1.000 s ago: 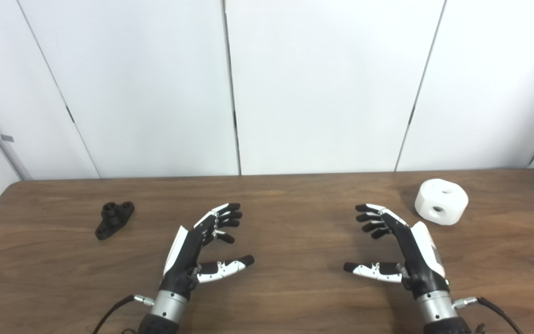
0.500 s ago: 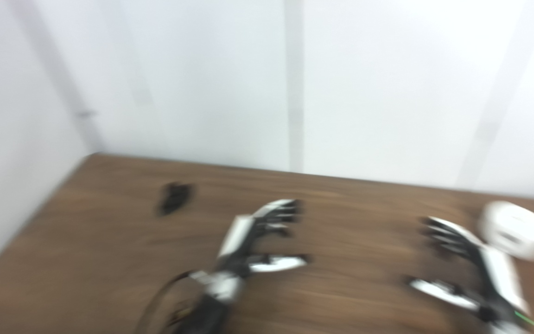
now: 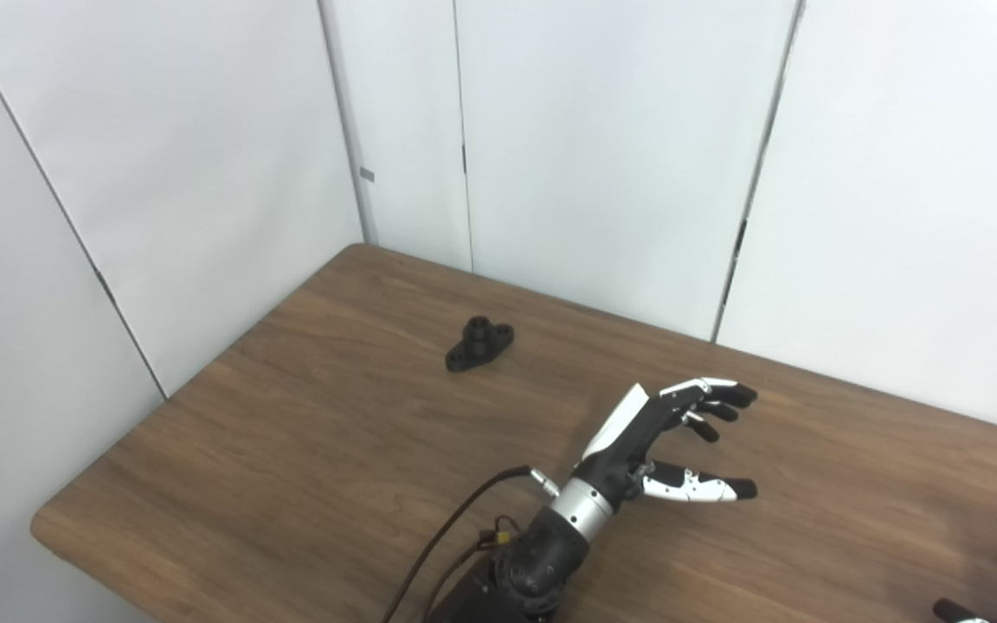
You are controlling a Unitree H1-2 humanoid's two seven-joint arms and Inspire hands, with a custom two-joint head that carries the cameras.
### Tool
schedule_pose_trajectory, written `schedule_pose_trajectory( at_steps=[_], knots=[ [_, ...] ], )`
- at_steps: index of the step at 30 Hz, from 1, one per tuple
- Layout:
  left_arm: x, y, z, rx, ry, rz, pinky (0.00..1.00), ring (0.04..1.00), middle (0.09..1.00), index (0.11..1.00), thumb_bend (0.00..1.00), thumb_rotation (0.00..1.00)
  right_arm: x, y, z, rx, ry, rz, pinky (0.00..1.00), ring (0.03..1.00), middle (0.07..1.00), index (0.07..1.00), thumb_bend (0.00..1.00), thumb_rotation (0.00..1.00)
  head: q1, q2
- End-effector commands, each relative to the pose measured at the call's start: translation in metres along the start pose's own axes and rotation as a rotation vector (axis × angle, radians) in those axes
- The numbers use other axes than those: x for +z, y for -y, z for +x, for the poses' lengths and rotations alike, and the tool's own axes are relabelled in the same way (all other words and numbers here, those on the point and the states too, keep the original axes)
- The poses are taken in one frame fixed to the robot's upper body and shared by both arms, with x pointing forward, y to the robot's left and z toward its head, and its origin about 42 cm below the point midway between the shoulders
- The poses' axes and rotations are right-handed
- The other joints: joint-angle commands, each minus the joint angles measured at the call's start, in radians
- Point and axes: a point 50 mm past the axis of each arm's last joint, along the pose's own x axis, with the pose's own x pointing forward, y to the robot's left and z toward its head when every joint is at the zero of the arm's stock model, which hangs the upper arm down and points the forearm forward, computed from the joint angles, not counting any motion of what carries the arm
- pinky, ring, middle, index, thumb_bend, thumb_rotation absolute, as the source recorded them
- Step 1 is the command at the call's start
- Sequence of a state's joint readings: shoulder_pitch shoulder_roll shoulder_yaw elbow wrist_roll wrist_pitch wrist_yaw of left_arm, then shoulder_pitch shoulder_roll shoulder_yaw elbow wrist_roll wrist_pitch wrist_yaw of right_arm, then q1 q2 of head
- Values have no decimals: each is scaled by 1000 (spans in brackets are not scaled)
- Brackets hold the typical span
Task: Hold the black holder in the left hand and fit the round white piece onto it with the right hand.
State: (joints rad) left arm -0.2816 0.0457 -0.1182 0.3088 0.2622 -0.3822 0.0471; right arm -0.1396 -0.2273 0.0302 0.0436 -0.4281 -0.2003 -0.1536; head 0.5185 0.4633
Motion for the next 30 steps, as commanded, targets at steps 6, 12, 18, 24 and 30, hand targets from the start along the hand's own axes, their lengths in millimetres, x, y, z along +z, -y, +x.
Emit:
schedule_pose_trajectory(
  at_steps=[6,12,18,24,30],
  knots=[
    [4,-16,-12,41,-12,45,561,713,757,714,730,5,17,18,15,-49,92,-17,556,638,693,752,675,0,4,3],
    [20,-60,-2,-24,-13,228,541,683,720,692,738,44,15,19,16,-50,92,-30,537,631,693,752,674,0,1,7],
    [37,-102,5,-46,-28,354,465,629,709,691,793,10,15,18,17,-49,91,-14,527,630,693,750,668,0,-2,8],
    [53,-138,6,29,-27,442,494,646,721,704,778,60,15,19,18,-45,93,-27,537,630,689,749,664,0,3,7],
    [72,-166,3,134,-30,529,567,707,738,714,776,62,14,19,19,-46,95,-14,533,634,693,749,665,0,9,7]
  ],
)
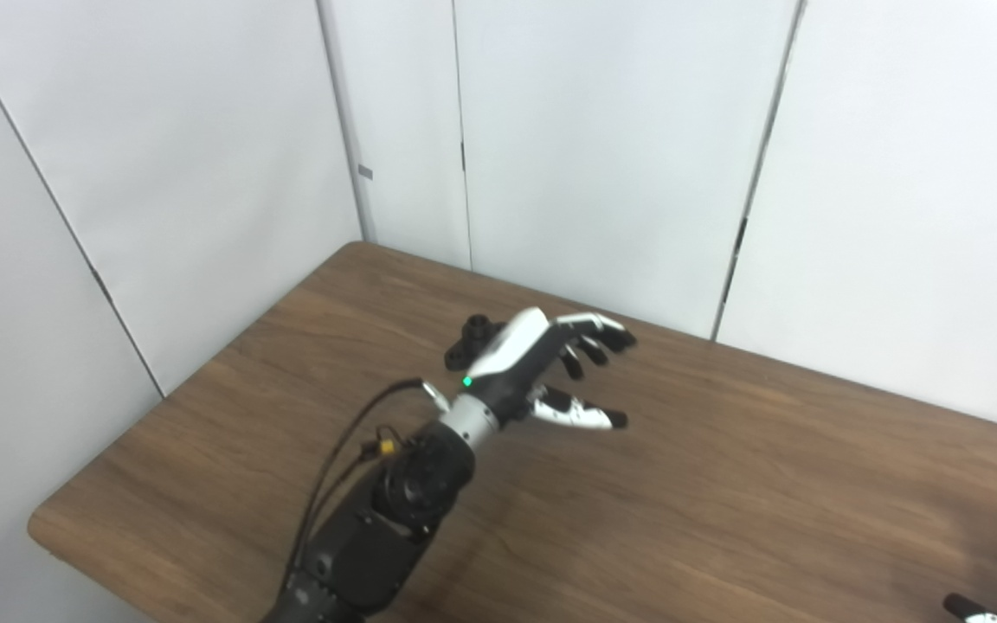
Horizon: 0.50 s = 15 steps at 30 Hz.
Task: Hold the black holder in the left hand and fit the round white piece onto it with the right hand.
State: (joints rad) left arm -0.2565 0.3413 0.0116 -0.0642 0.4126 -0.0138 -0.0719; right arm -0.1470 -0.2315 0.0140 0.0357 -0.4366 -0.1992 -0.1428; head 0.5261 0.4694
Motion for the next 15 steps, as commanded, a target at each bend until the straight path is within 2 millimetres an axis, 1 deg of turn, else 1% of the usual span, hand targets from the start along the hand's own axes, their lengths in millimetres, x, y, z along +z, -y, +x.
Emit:
schedule_pose_trajectory(
  at_steps=[1,3,6,8,10,15],
  knots=[
    [14,-33,11,113,59,78,572,704,735,709,780,54,13,13,16,-38,88,0,532,632,692,749,665,0,1,1],
    [13,-44,10,161,54,107,568,682,727,707,763,55,13,12,16,-37,93,1,530,630,691,748,665,0,2,0],
    [8,-61,11,239,45,143,564,667,717,685,777,49,12,12,17,-38,93,3,532,630,690,748,666,0,3,2],
    [5,-71,11,269,34,167,598,685,730,689,771,23,12,12,17,-39,94,2,531,630,691,750,664,0,3,2],
    [2,-79,11,289,28,176,605,704,737,678,771,16,12,11,17,-40,94,6,529,628,693,751,666,0,4,3],
    [-2,-90,12,347,-20,206,565,731,766,660,801,80,12,12,16,-38,91,5,530,632,695,754,665,0,-1,7]
  ],
)
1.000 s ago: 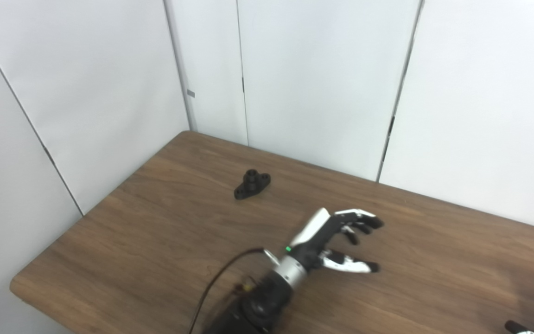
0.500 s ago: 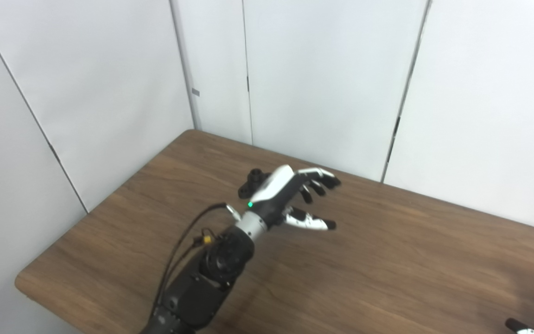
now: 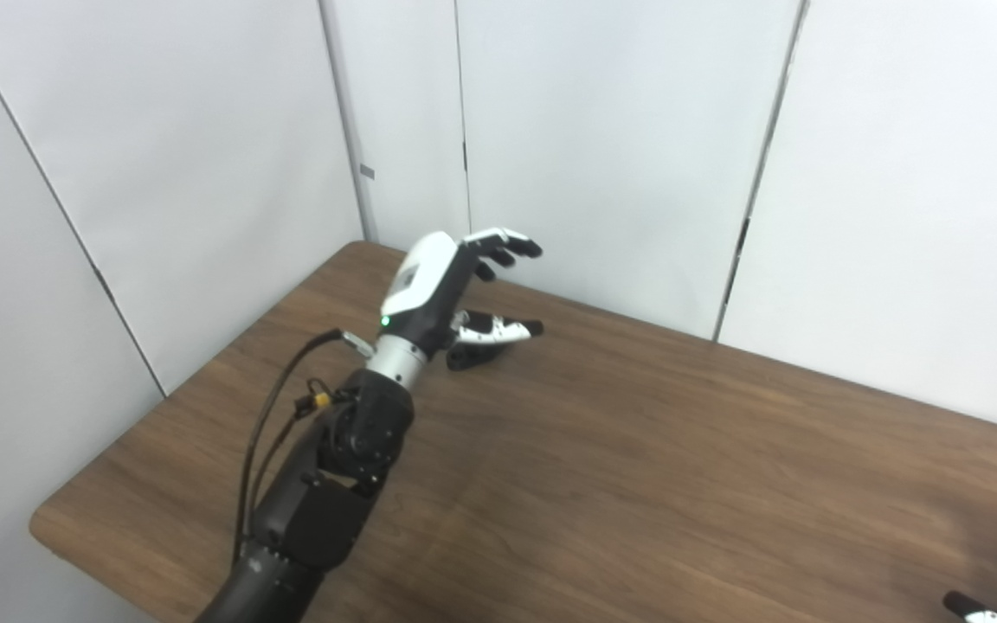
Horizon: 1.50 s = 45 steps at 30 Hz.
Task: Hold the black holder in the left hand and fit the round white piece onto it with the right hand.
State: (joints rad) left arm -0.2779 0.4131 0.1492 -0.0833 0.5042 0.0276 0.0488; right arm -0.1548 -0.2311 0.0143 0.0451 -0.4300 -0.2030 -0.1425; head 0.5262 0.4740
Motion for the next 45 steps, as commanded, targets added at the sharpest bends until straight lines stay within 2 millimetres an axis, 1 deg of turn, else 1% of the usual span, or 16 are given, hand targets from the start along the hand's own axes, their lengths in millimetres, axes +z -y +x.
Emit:
schedule_pose_trajectory(
  at_steps=[1,4,7,9,10,11,13,15,17,19,21,23,28,31,38,45],
  knots=[
    [8,-21,18,104,24,30,575,751,780,658,813,101,12,12,14,-37,90,-3,530,632,695,754,664,0,-1,3],
    [7,-22,20,161,-19,44,581,753,770,642,846,134,12,13,13,-37,87,-4,531,634,696,754,665,0,-3,4],
    [5,-17,22,201,-61,66,574,732,759,629,842,147,12,14,12,-36,83,-10,533,635,697,753,664,0,-4,3],
    [3,-14,23,207,-100,91,586,763,788,637,849,171,12,15,11,-37,82,-13,536,635,697,754,661,0,-5,7],
    [1,-13,24,202,-122,104,620,823,837,656,859,206,12,15,11,-38,81,-13,534,634,696,752,662,0,-5,7],
    [-1,-13,25,196,-142,116,649,862,869,668,871,227,12,15,11,-39,81,-11,533,633,696,751,663,0,-5,7],
    [-3,-12,26,182,-171,143,739,939,930,693,891,258,11,16,11,-39,81,-9,534,634,696,751,662,0,-4,7],
    [-6,-10,28,176,-190,176,797,990,984,706,932,303,12,16,11,-39,78,-7,539,636,697,752,660,0,-5,9],
    [-10,-8,30,173,-207,213,838,998,996,713,962,333,12,17,11,-39,79,-6,542,637,697,753,659,0,-6,10],
    [-15,-6,32,169,-225,251,951,1000,999,725,992,380,12,18,11,-39,80,-9,543,639,697,754,659,0,-7,11],
    [-18,-4,33,155,-246,275,990,1000,1000,737,1000,394,12,18,10,-38,86,-11,536,636,695,752,659,0,-8,13],
    [-21,-3,34,141,-264,300,998,1000,1000,742,1000,399,12,19,10,-37,87,-14,532,635,693,752,659,0,-9,14],
    [-26,0,37,97,-317,375,1000,1000,1000,745,1000,473,13,21,10,-37,81,-16,534,638,696,756,654,0,-11,19],
    [-30,2,39,75,-347,409,1000,1000,1000,748,1000,500,13,22,11,-36,78,-19,527,638,700,759,649,0,-12,23],
    [-44,9,40,47,-396,436,1000,1000,1000,739,1000,443,11,26,10,-32,92,-30,522,632,702,760,651,0,-19,30],
    [-58,14,40,-17,-417,453,1000,1000,1000,689,1000,395,11,28,9,-32,89,-33,528,632,701,758,651,0,-21,38]
  ],
)
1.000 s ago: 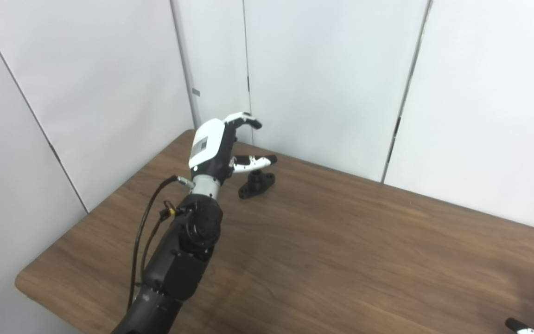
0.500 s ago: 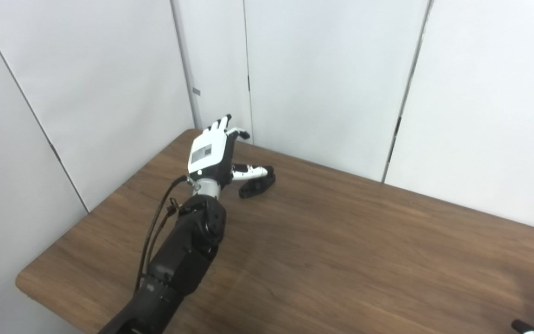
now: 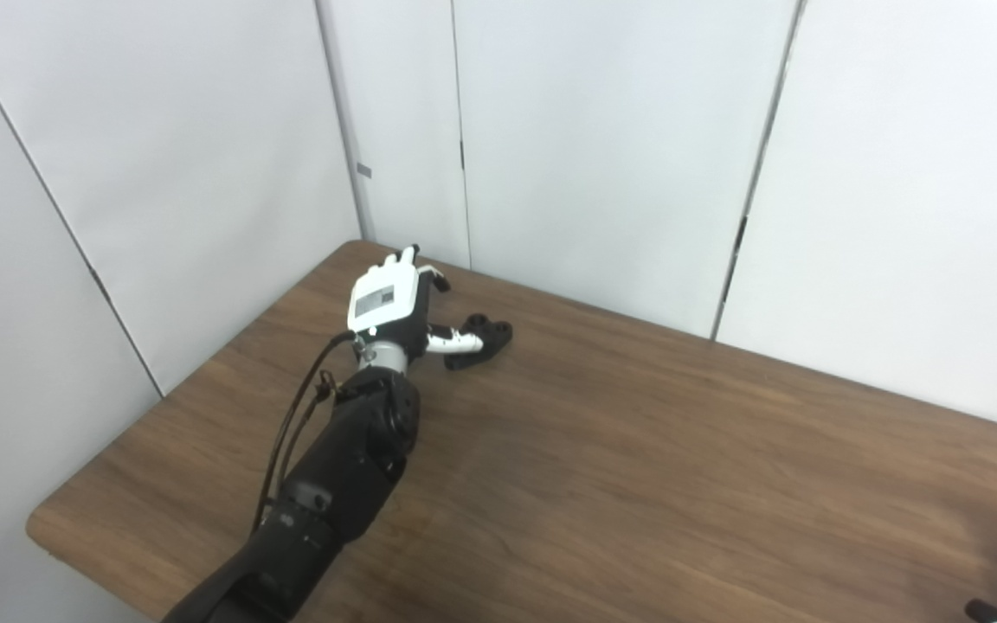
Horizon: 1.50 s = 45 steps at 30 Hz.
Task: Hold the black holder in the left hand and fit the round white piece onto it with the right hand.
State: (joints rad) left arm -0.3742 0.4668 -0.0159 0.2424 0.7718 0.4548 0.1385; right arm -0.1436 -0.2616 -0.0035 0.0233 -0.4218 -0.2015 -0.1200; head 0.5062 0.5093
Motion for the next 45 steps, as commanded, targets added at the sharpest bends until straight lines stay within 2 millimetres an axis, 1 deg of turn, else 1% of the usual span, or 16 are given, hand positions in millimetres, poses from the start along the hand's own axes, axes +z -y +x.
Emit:
schedule_pose_trajectory(
  at_steps=[1,4,9,14,17,26,34,39,45],
  knots=[
    [8,-28,20,72,46,13,1000,1000,1000,681,1000,386,14,14,11,-38,86,-10,528,631,700,758,650,0,-2,3],
    [5,-25,21,40,41,1,1000,1000,1000,660,1000,345,14,15,10,-38,88,-11,526,629,700,757,651,0,-4,6],
    [3,-21,23,11,33,5,1000,1000,1000,650,1000,331,14,17,8,-41,86,-18,525,623,695,753,657,0,-6,12],
    [2,-16,25,-9,23,25,1000,1000,1000,646,1000,335,14,19,6,-40,86,-19,525,622,693,751,658,0,-6,17],
    [2,-12,26,-25,20,35,1000,1000,1000,644,1000,360,13,19,4,-39,79,-24,527,625,697,753,660,0,-7,19],
    [2,0,27,-32,23,30,1000,1000,1000,637,999,305,15,18,2,-35,65,-24,536,634,703,757,656,0,-13,22],
    [0,15,33,-31,-16,-16,1000,1000,1000,632,976,321,16,17,-1,-38,62,-17,527,626,701,754,655,0,-26,25],
    [-1,20,37,-48,-22,-19,1000,1000,1000,642,954,333,17,19,-4,-41,52,-24,523,626,704,756,650,0,-37,29],
    [-1,26,40,-59,-32,-58,1000,1000,1000,636,952,310,17,23,-5,-44,44,-30,526,628,708,759,643,0,-41,35]
  ],
)
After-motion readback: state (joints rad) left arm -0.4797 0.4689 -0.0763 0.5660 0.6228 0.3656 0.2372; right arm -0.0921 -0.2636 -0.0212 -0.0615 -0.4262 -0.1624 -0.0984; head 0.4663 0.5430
